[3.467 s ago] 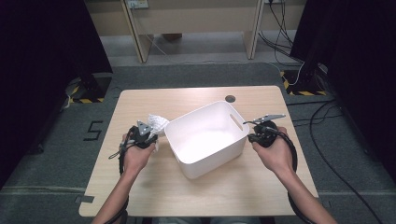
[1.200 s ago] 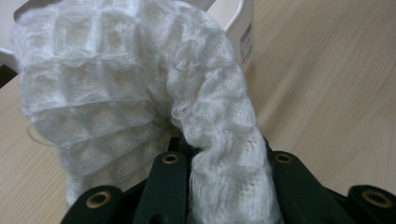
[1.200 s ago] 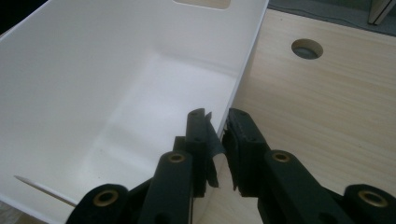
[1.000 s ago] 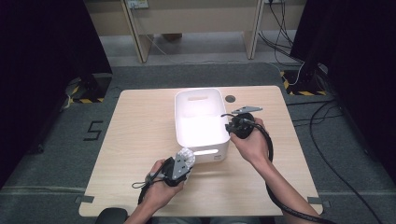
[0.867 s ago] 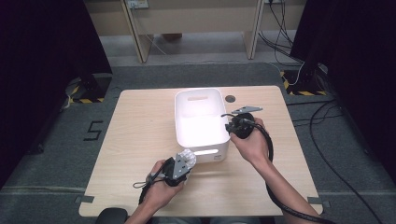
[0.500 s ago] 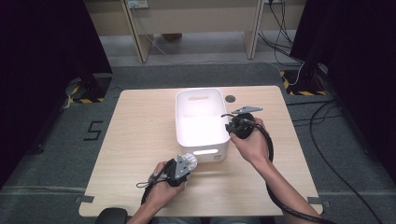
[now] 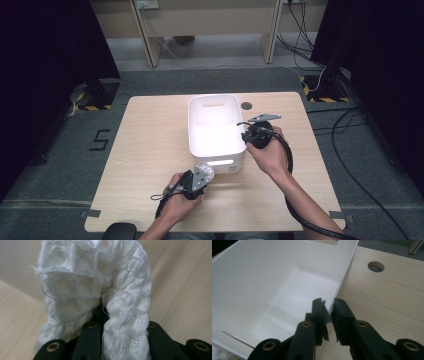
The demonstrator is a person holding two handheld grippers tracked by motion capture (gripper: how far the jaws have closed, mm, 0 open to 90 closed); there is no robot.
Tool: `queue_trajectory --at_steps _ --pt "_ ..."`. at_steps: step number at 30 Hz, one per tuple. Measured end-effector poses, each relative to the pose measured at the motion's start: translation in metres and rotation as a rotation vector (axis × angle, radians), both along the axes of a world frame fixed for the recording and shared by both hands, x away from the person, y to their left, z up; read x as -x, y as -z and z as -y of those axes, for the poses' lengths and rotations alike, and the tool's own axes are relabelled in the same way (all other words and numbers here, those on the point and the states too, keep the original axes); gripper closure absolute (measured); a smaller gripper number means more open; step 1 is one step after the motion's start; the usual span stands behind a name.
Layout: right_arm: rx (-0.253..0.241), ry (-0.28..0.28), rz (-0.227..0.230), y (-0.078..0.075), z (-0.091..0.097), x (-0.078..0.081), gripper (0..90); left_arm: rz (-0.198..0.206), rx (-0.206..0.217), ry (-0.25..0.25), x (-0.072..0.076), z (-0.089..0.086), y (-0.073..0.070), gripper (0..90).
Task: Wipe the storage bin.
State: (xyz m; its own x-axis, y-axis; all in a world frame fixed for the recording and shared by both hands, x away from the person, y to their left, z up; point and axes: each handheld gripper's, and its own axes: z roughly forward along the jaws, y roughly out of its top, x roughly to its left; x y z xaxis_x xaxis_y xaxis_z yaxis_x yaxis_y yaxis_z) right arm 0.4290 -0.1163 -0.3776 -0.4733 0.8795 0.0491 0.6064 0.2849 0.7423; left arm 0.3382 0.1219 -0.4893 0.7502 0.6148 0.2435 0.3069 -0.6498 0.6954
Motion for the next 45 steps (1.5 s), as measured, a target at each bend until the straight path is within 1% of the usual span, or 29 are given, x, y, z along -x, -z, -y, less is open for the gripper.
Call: queue_trajectory --at_steps 8,17,23,25,26,27,30,32,34,42,45 --pt "-0.002 -0.001 0.001 0.000 0.000 0.000 79.7 -0.006 0.000 0.010 -0.002 0.007 0.002 76.3" --pt "-0.004 0.000 0.000 0.000 0.000 0.000 79.7 -0.008 0.006 0.007 -0.002 0.008 0.002 76.3" --pt "-0.004 0.000 0.000 0.000 0.001 0.000 79.7 -0.006 0.019 0.004 -0.001 0.008 0.000 76.3" --pt "-0.004 0.001 0.000 0.000 0.001 0.000 79.7 -0.004 0.025 0.002 0.000 0.008 -0.002 76.3" --pt "-0.003 0.000 0.001 0.000 0.001 0.000 79.7 -0.003 0.039 -0.005 0.001 0.009 -0.003 76.2" --pt "-0.003 0.000 0.000 0.000 0.001 0.000 79.7 -0.001 0.044 -0.006 0.001 0.009 -0.005 76.2" --pt "-0.003 0.000 0.001 0.000 0.001 0.000 79.7 0.004 0.048 -0.006 0.002 0.009 -0.007 76.2" --pt "-0.002 0.000 0.002 0.000 0.001 0.000 79.7 0.010 0.061 -0.009 0.003 0.010 -0.011 76.2" --pt "-0.003 0.000 0.001 0.000 0.001 0.000 79.7 0.012 0.062 -0.007 0.003 0.010 -0.013 76.2" --pt "-0.003 0.001 0.001 0.000 0.001 0.000 79.7 0.012 0.091 -0.011 0.005 0.011 -0.020 76.0" --pt "-0.004 0.002 0.000 0.000 0.001 0.000 79.7 0.017 0.094 -0.010 0.006 0.011 -0.023 76.0"
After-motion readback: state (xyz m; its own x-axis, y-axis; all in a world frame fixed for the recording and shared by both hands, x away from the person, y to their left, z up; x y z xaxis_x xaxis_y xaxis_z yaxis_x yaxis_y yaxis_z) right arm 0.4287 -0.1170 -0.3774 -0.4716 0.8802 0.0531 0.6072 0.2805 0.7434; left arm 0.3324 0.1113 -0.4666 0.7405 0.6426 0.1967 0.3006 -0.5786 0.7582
